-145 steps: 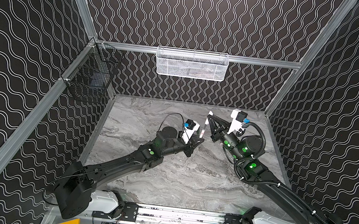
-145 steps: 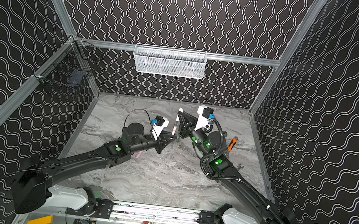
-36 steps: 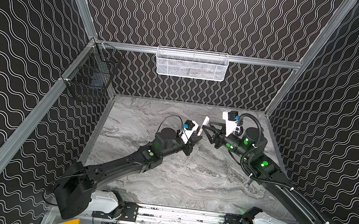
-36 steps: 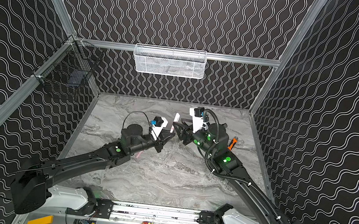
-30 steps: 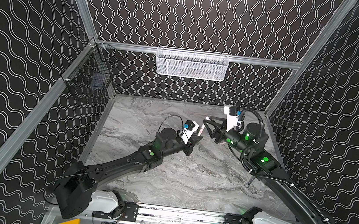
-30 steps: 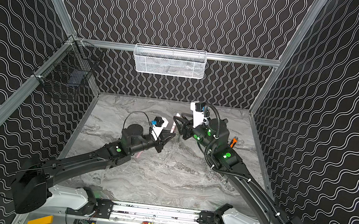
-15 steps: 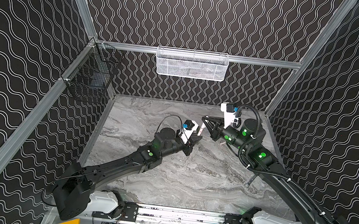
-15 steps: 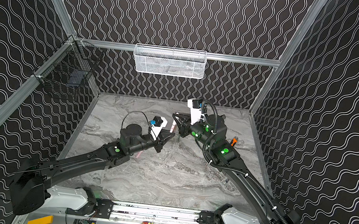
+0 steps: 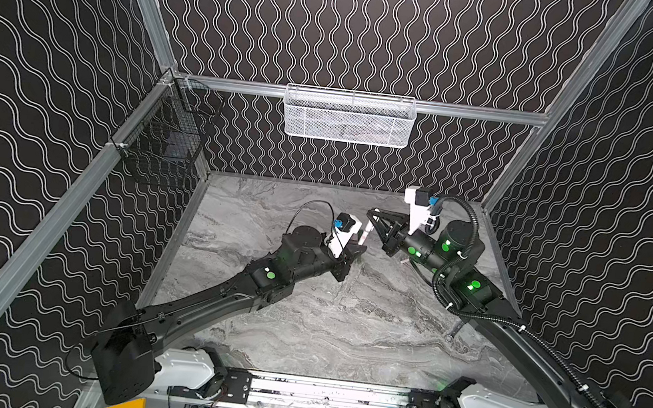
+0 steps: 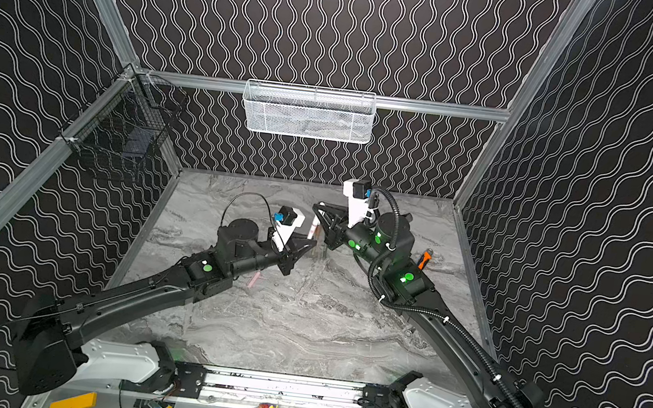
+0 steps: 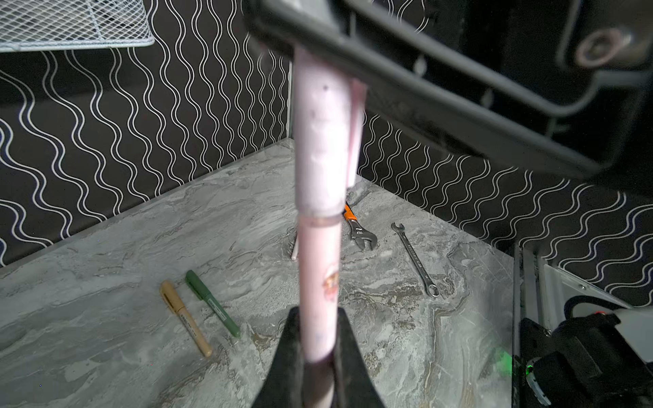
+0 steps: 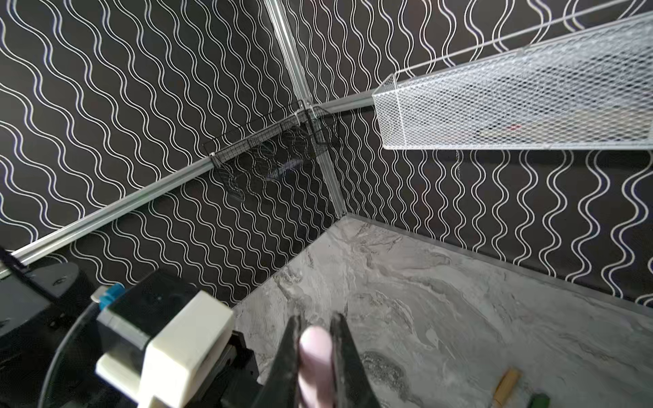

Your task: Insert the pens into the pen caps

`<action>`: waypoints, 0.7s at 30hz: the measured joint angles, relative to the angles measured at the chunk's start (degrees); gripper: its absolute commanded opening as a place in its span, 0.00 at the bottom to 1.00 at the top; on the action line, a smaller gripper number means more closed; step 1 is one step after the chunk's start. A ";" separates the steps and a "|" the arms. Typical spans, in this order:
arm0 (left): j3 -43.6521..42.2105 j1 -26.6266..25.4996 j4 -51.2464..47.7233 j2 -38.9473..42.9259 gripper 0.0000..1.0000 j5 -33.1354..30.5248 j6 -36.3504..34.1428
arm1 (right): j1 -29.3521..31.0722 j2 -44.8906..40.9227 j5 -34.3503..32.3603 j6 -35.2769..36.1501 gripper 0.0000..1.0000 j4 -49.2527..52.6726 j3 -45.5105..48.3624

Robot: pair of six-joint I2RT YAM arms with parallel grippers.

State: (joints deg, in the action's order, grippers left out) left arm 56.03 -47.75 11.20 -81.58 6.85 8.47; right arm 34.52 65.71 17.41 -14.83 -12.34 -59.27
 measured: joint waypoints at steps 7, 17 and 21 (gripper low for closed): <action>2.75 0.17 -5.86 -0.07 0.00 -1.05 -2.10 | 0.74 -0.31 -1.66 -1.29 0.00 -4.50 3.45; 6.47 1.07 -13.27 -2.01 0.00 -0.13 -2.38 | 1.11 0.24 -3.50 -2.64 0.14 -4.85 4.11; 4.44 1.14 -5.97 -1.84 0.00 1.51 -1.81 | 1.27 -0.70 -4.48 -2.01 0.34 0.55 0.44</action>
State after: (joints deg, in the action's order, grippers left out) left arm 60.47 -46.61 5.23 -83.42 8.36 6.66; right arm 35.79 65.01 12.93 -16.84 -11.79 -58.83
